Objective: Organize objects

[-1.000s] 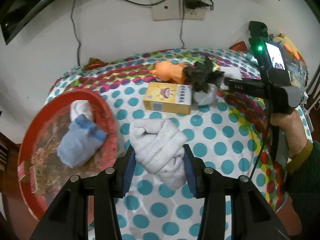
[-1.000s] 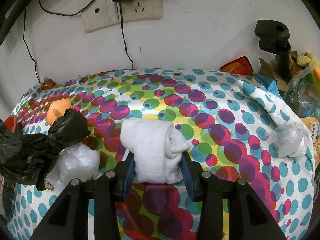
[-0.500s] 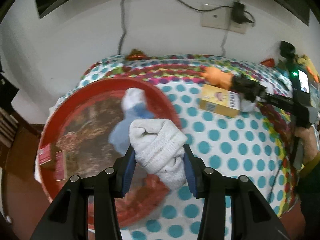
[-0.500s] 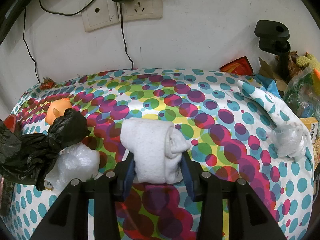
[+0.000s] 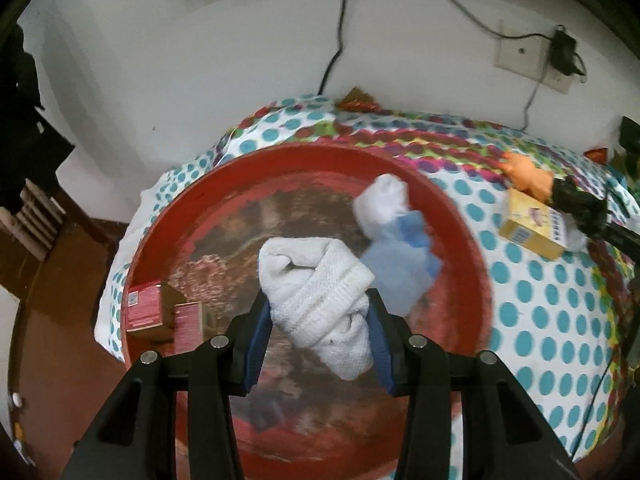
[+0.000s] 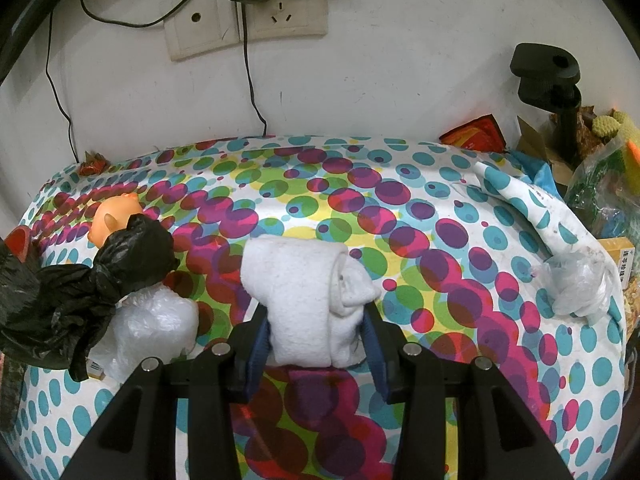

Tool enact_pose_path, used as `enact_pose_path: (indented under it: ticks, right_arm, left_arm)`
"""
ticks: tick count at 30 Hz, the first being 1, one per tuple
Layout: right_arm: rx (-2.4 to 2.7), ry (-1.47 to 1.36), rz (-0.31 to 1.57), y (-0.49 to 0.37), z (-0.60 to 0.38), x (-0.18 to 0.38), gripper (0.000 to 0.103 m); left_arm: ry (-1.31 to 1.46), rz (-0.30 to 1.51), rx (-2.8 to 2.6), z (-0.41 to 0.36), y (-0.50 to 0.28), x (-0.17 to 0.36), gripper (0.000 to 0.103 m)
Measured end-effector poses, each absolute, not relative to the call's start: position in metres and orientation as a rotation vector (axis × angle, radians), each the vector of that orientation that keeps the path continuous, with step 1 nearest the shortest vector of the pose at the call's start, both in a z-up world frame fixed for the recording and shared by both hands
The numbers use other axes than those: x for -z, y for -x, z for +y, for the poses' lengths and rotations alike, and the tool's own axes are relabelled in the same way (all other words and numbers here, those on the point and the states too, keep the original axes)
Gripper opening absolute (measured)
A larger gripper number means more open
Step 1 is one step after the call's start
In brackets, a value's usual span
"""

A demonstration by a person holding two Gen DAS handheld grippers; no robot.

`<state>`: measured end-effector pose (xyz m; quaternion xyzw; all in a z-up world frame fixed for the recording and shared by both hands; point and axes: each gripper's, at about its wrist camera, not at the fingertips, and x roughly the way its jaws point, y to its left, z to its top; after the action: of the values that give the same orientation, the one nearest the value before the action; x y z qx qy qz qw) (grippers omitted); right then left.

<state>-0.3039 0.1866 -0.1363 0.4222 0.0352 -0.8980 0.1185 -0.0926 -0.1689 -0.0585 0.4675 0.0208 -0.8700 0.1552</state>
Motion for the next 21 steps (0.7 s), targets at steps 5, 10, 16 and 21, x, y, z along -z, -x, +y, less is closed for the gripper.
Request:
enact_pose_path:
  ticks: [5,10,16,21]
  right_arm:
    - [2.627,-1.235,0.104,0.304,0.186,0.136,0.043]
    - [2.628,-1.237,0.113,0.304,0.186,0.135,0.043]
    - [2.629,-1.237,0.116,0.304,0.186,0.136,0.043]
    - [2.630,-1.237,0.119,0.304,0.187,0.136,0.044]
  left_arm:
    - [-1.350,0.109,2.435,-0.198,0.099,0.062,0.042]
    - [-1.336,0.116,2.407,-0.226,0.112,0.056,0.042]
    - [-1.368,0.134,2.346,-0.259,0.127,0.066,0.043]
    - [-1.388,0.192,2.312,-0.282,0.137,0.076,0.043]
